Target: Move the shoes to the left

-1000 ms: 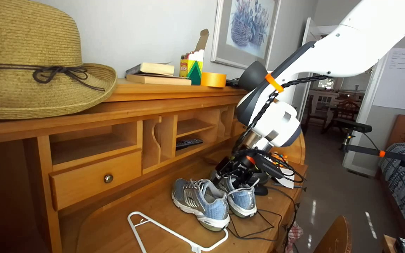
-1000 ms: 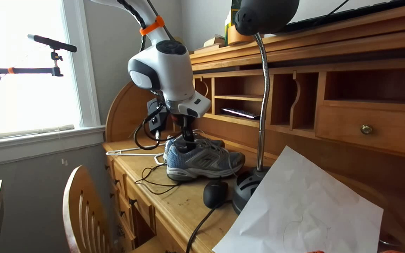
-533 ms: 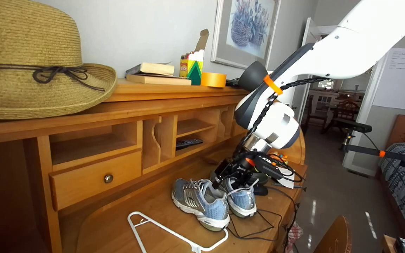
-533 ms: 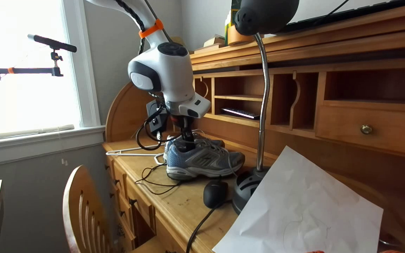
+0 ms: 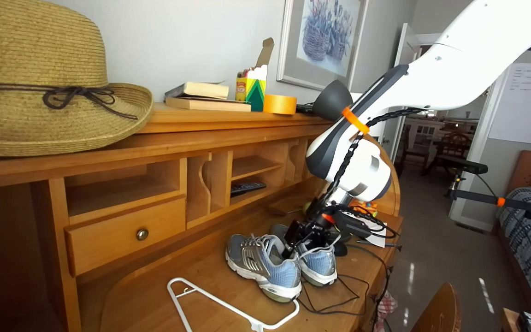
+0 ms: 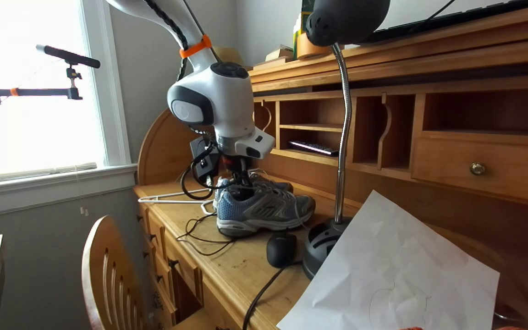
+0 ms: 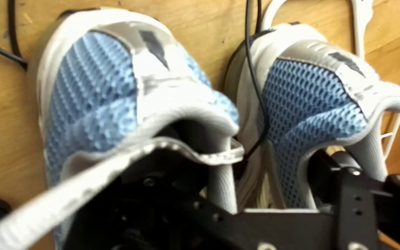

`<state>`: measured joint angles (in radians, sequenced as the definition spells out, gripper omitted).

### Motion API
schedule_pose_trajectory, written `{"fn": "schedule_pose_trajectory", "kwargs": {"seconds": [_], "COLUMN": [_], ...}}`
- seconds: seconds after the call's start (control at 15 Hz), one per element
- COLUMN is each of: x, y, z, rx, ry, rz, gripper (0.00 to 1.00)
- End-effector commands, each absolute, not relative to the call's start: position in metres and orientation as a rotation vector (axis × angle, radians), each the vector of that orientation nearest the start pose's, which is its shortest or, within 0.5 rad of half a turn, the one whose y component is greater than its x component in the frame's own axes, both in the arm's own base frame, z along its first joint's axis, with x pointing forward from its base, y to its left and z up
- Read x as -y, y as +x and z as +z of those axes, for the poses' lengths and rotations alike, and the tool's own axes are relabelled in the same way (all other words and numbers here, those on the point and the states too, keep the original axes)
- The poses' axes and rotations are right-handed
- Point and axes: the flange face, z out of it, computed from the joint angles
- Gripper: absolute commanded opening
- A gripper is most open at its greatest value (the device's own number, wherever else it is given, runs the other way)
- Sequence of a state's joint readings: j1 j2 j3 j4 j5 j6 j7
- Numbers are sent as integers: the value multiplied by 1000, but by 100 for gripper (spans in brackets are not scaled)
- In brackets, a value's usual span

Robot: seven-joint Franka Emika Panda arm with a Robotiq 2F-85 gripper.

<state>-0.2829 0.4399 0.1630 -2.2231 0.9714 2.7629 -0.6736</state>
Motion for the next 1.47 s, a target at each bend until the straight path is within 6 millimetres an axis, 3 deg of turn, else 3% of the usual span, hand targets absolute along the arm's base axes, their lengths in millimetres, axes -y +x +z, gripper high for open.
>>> {"fn": "schedule_pose_trajectory", "kwargs": {"seconds": [0.0, 0.13, 0.4, 0.47, 1.4], "x": [89, 90, 89, 87, 20], "y": [531, 532, 535, 536, 542], "z": [154, 155, 161, 164, 235], "rx": [-486, -485, -481, -480, -626], "ry": [-2704, -2711, -2721, -2725, -2932], "rz": [-247, -246, -264, -273, -409], "gripper": [51, 28, 1, 5, 4]}}
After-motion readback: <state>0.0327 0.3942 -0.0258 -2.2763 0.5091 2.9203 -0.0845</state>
